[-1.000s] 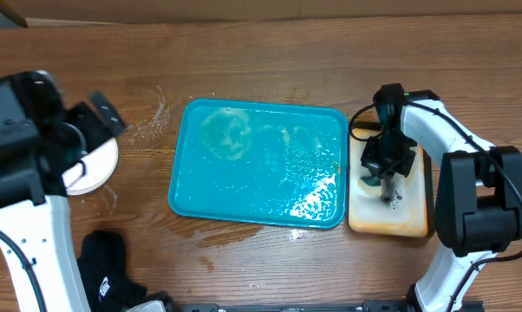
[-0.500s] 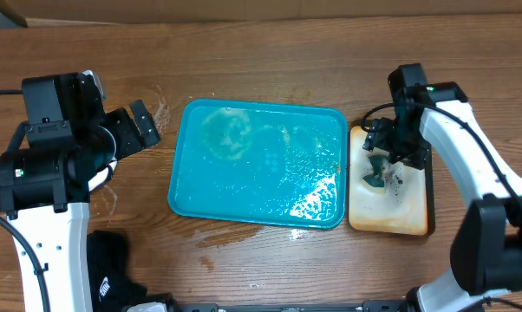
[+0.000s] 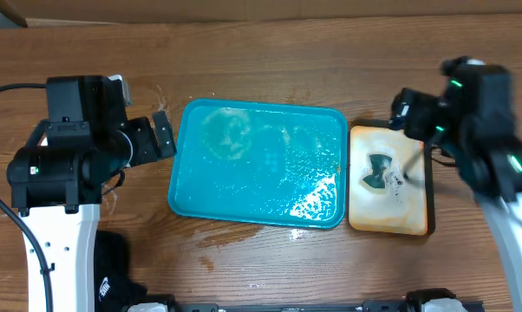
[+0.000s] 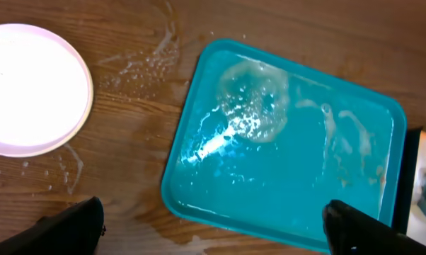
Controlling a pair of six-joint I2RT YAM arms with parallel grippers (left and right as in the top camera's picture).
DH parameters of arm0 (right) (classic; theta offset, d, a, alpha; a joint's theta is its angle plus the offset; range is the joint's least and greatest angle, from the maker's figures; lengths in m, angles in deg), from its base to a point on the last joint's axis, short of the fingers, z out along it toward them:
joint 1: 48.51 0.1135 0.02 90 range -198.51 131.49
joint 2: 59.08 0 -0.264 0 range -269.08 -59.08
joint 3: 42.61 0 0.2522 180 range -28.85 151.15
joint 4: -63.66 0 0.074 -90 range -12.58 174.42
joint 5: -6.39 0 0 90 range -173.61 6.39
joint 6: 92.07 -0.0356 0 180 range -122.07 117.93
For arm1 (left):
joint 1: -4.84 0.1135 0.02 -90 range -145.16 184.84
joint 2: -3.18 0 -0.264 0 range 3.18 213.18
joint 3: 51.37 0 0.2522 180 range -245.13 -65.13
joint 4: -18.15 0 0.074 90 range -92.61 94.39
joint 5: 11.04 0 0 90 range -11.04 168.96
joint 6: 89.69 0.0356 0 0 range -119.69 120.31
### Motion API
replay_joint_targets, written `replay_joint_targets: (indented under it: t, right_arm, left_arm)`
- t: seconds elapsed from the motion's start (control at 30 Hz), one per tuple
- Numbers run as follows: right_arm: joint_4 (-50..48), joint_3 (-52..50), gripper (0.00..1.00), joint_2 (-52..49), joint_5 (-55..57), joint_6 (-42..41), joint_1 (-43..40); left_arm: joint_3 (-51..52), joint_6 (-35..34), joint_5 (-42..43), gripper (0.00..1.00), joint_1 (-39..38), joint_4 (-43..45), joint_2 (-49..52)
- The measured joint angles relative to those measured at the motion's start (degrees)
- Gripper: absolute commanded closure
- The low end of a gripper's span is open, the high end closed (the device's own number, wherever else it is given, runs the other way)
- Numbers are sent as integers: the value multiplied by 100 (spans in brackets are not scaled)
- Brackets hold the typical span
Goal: Clean dirty plates on tray and stack at the side
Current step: 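Release the sponge in the wooden tray and lift the right gripper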
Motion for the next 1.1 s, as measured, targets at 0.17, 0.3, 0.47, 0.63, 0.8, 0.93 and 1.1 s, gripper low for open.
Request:
replay_joint_targets:
  t: [0.17,0.3,0.47,0.63,0.8,0.93,1.1]
  right_arm:
    - [-278,61,0,1058,4,391,2]
    - [-275,72,0,1517,83,544,2]
    - [-76,72,0,1635,219,627,2]
    - [129,72,0,1550,258,636,0]
    - [391,72,0,1445,260,645,2]
    - [562,72,0,1344,258,651,2]
    - [769,72,0,1156,260,656,2]
  left_arm:
    - [0,0,-15,0,-15,-68,0]
    - [0,0,-15,0,-17,-66,-2]
    - [0,0,-15,0,-17,-66,-2]
    - [0,0,-15,0,-17,-57,0]
    - [0,0,-15,0,-17,-57,-2]
    - [0,0,-15,0,-17,-55,-2]
    - [0,0,-15,0,-17,-57,0]
